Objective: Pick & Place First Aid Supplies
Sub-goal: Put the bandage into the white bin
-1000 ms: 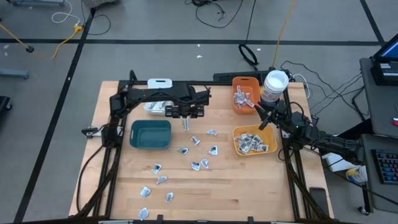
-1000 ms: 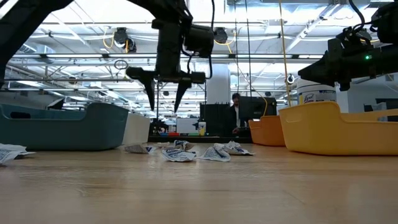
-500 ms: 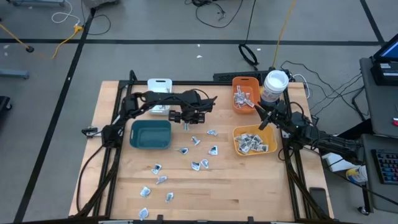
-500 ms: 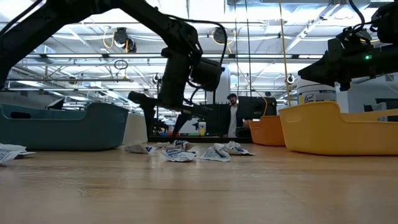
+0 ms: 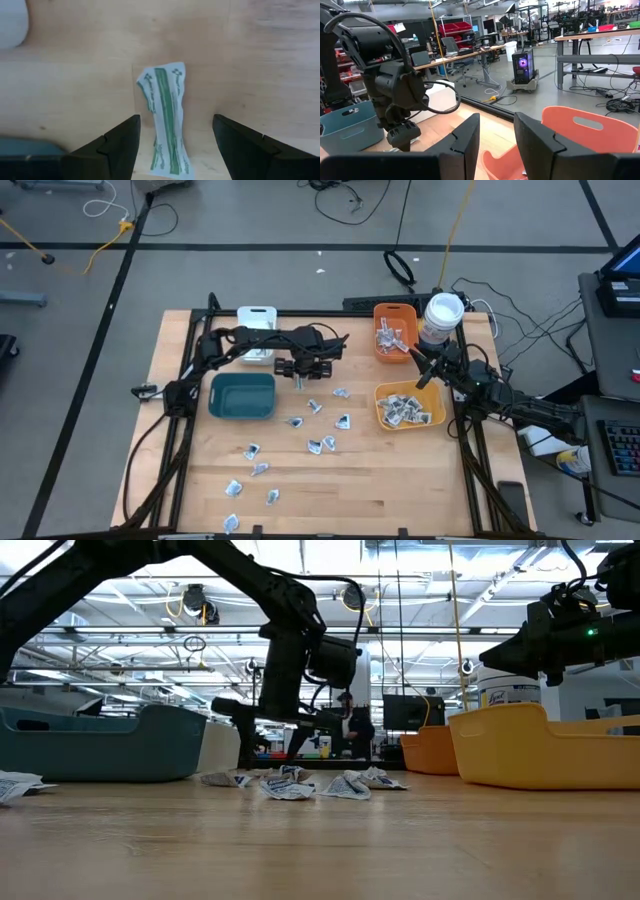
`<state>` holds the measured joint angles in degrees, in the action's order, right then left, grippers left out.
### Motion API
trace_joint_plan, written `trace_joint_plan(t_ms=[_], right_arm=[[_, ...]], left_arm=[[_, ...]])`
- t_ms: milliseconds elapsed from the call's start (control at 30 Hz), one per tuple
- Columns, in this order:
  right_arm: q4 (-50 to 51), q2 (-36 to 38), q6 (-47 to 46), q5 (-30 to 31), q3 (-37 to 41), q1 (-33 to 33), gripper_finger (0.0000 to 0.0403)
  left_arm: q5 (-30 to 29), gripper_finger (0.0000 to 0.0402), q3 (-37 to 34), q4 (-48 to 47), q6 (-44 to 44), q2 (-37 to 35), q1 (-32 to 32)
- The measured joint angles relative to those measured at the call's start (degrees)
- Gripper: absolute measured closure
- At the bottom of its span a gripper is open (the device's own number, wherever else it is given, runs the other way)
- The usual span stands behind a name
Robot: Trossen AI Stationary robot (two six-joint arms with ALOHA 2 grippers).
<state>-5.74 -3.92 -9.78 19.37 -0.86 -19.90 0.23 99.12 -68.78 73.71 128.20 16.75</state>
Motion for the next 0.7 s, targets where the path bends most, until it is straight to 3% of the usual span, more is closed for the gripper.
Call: trace_joint_plan(t_ms=[200,700], right_arm=[[0.0,0.0,0.0,-0.01,0.0,0.02,0.0287],[0.0,0.0,0.0,-0.01,0.0,0.0,0.0287]], left_arm=[[3.02,0.0173,-0.65,3.2,-1.77,-0.07,0.17],[11.82,0.0385,-0.77,11.62,-11.74,0.04,-0.6]])
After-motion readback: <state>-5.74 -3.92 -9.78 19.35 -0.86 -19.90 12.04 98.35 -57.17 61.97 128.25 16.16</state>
